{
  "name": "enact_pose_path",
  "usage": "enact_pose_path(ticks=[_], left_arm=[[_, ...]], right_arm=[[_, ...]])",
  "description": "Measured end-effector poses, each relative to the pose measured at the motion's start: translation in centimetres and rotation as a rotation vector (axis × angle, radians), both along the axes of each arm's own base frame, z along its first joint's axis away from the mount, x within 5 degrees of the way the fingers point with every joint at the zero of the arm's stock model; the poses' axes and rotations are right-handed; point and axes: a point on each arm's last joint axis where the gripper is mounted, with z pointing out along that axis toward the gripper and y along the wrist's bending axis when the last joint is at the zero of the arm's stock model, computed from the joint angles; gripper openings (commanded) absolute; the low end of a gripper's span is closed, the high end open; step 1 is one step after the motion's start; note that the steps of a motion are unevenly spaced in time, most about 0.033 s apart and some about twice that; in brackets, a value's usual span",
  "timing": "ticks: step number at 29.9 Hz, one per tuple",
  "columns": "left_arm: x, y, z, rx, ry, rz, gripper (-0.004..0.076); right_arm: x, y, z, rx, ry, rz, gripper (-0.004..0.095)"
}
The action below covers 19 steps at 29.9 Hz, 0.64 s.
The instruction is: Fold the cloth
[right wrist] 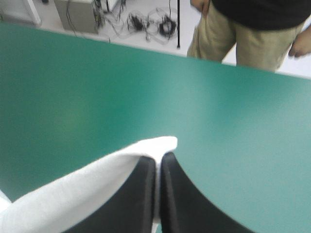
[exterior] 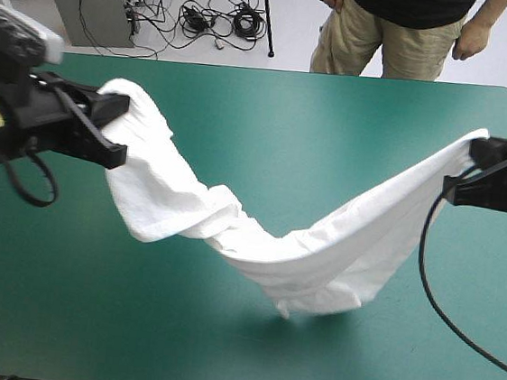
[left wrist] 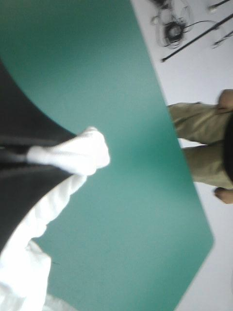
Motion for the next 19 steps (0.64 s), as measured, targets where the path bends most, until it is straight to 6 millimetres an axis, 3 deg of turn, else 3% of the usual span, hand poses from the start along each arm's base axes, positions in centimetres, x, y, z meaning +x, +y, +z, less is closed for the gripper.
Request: enact_pose_path(ticks=[3,8,15,19], left_arm=[[3.5,-0.9,-4.4,0.04,0.127,0.023,-0.0009],[8.5,-2.2,-10.1,0.096,0.249,0.056,-0.0009],[15.6,-3.7,-16.5,0.158,0.327,0.103,-0.0009],[18.8,-3.7,-19.8,0.159,0.355,0.158,-0.0009]], right_arm=[[3.4,0.7,-3.4,-0.019,0.095,-0.006,-0.0017],[9.5,2.0,-8.5,-0.033,0.195,-0.017,-0.0017],[17.5,3.7,-14.8,-0.052,0.311,-0.028,-0.0017],[20.8,4.4,-18.6,-0.064,0.368,-0.035,-0.0017]])
